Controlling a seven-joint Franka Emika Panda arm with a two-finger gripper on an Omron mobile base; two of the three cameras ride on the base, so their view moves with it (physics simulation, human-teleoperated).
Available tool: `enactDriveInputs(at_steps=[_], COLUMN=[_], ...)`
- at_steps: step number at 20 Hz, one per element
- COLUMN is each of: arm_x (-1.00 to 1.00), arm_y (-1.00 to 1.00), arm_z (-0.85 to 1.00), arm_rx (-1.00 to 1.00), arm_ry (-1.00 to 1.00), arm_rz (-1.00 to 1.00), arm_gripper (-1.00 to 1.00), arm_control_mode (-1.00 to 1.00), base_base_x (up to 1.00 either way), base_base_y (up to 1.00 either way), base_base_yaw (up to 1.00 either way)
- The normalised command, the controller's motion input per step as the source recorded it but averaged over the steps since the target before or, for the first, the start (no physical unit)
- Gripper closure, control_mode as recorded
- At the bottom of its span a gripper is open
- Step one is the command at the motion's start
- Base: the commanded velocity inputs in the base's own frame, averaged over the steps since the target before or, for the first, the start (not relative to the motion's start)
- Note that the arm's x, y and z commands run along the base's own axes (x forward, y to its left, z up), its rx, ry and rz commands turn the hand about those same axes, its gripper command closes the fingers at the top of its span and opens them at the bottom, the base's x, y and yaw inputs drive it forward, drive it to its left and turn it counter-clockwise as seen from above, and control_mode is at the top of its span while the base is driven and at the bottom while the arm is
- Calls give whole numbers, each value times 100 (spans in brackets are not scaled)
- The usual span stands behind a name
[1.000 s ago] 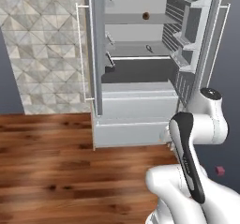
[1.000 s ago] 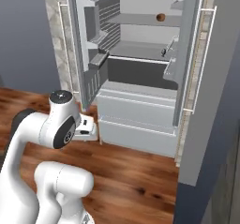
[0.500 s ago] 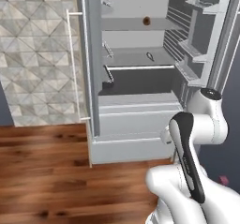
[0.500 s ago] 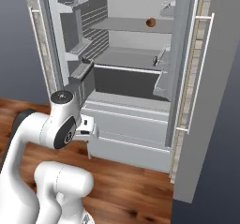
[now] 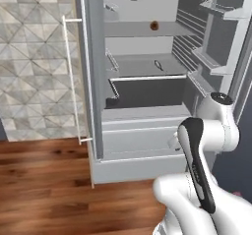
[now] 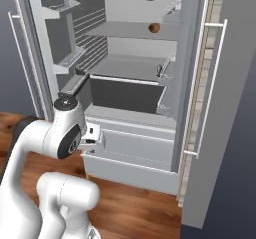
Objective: Place one potato and one fish in each tupperware on the nearby counter, to pack two identical lunches.
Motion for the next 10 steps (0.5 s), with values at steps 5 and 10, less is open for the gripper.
enactDriveInputs(at_steps=[5, 10], arm_x=[0, 0], arm_y=[0, 0], arm_z=[0, 0], arm_rx=[0, 0], arm_ry=[0, 0], arm_rz=[0, 0], arm_gripper=[-100, -100], arm_control_mode=[100, 100], base_base_x=[58, 63], base_base_y=[-11, -14], base_base_yaw=[-6, -6])
